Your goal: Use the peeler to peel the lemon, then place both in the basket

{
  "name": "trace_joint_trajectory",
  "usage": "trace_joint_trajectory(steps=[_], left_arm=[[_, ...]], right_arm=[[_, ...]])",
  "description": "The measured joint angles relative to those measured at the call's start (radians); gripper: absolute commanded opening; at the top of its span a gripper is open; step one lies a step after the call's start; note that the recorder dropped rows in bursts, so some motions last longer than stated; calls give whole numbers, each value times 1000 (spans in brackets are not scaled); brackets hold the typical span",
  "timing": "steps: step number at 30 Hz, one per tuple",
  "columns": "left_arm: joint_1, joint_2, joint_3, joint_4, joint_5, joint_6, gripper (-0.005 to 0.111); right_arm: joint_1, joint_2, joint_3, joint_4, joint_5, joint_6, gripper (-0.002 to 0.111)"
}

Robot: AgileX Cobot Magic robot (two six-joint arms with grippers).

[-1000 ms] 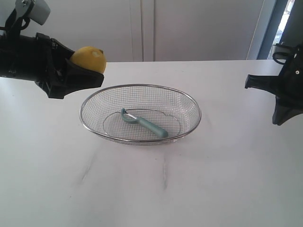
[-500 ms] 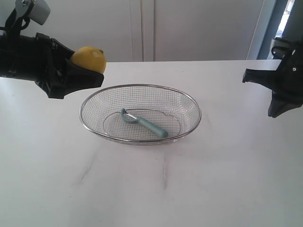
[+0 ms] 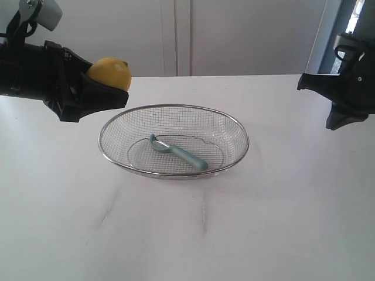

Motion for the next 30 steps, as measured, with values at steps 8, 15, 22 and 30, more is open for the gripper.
trace_joint_trajectory(steps=[8, 15, 22, 30], left_arm=[[0, 0, 0, 0, -8, -85, 0], [0, 0, -8, 88, -37, -207, 0], [0, 0, -160, 488, -5, -609, 0], [-8, 63, -251, 710, 96, -836, 0]], right_arm=[[0, 0, 0, 0, -4, 0, 0], [0, 0, 0, 0, -4, 0, 0], [0, 0, 0, 0, -4, 0, 0], [0, 0, 0, 0, -4, 0, 0]])
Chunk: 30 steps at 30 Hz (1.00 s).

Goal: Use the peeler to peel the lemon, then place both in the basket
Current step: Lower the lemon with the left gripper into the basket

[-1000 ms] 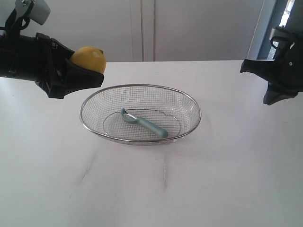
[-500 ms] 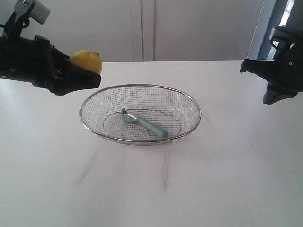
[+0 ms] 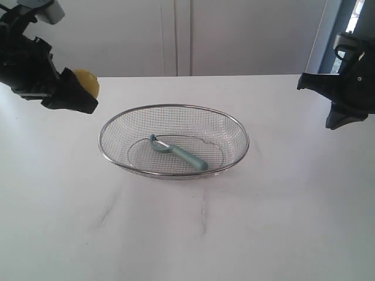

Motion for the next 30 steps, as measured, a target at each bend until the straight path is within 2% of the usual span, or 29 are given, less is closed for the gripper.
trace_joint_trajectory(steps=[9, 18, 26, 30], left_arm=[[-151, 100, -103, 224, 39, -209, 0], [-257, 246, -239, 407, 59, -348, 0], [-267, 384, -345, 469, 71, -382, 0], [-267, 444, -357, 480, 64, -382, 0]], right_arm=[[0, 0, 0, 0, 0, 0, 0], [0, 0, 0, 0, 0, 0, 0], [0, 0, 0, 0, 0, 0, 0], [0, 0, 0, 0, -1, 0, 0]])
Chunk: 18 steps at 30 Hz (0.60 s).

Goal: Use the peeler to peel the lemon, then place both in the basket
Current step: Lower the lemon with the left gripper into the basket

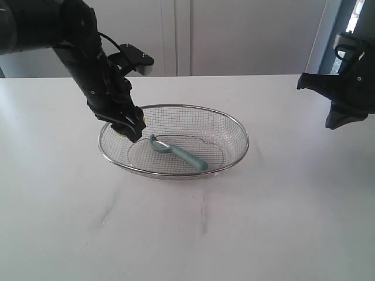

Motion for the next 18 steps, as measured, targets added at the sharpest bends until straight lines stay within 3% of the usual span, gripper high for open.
trace_joint_trajectory(steps=[18], left_arm=[[0, 105, -4, 36, -86, 0, 0]], right_arm=[[0, 0, 0, 0, -2, 0, 0]])
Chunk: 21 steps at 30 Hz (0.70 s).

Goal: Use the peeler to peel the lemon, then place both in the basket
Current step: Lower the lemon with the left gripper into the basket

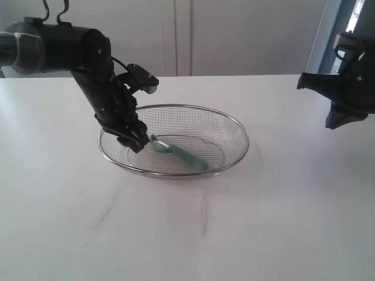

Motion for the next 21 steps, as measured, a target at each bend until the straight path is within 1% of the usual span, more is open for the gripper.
trace_joint_trajectory(steps=[9, 16, 21], left_arm=[[0, 53, -2, 0, -70, 0, 0], [-2, 66, -2, -37, -137, 0, 0], [-2, 68, -2, -37, -146, 0, 1]], right_arm=[[0, 0, 0, 0, 0, 0, 0], [0, 0, 0, 0, 0, 0, 0], [0, 0, 0, 0, 0, 0, 0]])
